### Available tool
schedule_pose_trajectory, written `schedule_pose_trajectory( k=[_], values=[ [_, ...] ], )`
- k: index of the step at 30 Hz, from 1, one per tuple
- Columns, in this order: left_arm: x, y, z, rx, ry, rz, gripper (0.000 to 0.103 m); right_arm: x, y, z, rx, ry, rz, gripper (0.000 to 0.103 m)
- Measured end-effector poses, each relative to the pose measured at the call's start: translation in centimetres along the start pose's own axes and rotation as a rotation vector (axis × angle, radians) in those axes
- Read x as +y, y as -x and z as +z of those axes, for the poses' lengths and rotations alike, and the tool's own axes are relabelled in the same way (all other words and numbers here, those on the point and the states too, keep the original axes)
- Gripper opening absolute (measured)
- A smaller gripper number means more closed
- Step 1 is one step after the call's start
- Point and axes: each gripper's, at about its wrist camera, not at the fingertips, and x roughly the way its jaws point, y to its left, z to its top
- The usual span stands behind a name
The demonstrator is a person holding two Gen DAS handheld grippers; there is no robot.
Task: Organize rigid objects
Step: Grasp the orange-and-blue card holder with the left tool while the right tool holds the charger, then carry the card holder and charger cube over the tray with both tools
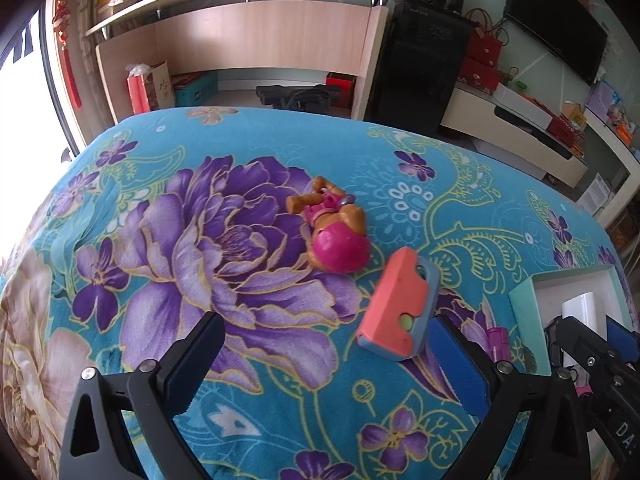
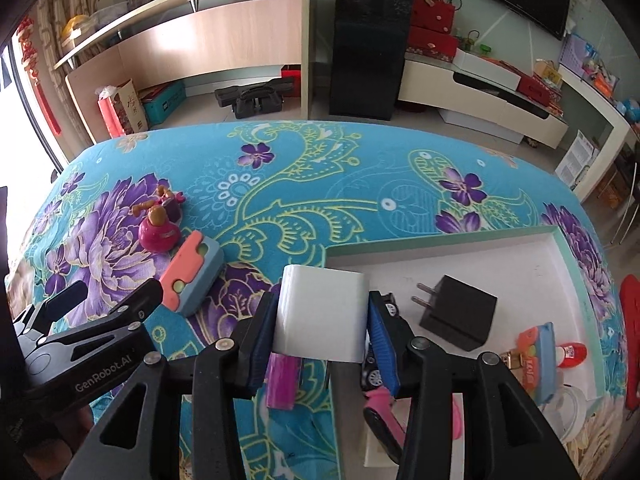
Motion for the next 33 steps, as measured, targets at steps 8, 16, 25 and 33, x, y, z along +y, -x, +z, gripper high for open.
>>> schedule_pose_trajectory(
  k=[8, 16, 25, 33],
  values=[
    [-3.6, -2.3, 0.6, 0.010, -0.104, 0.006, 0.084, -4.0, 0.1, -0.4, 0.005, -0.093, -0.044, 0.046],
    [-5.2, -3.5, 0.4, 0.039, -0.160, 0.036, 0.047, -8.1, 0.9, -0.6, -0.007, -0.185, -0.063, 0.046],
    [-6.2, 0.7, 1.3, -0.048, -0.143, -0.024, 0.045, -14.0, 2.5, -1.4, -0.039, -0.319, -0.118, 0.046],
    [-12.1, 4.9, 1.1, -0.118, -0.257, -0.177, 0.045, -19.0, 3.7, -2.6, -0.048, -0.431, -0.214, 0.046]
  ],
)
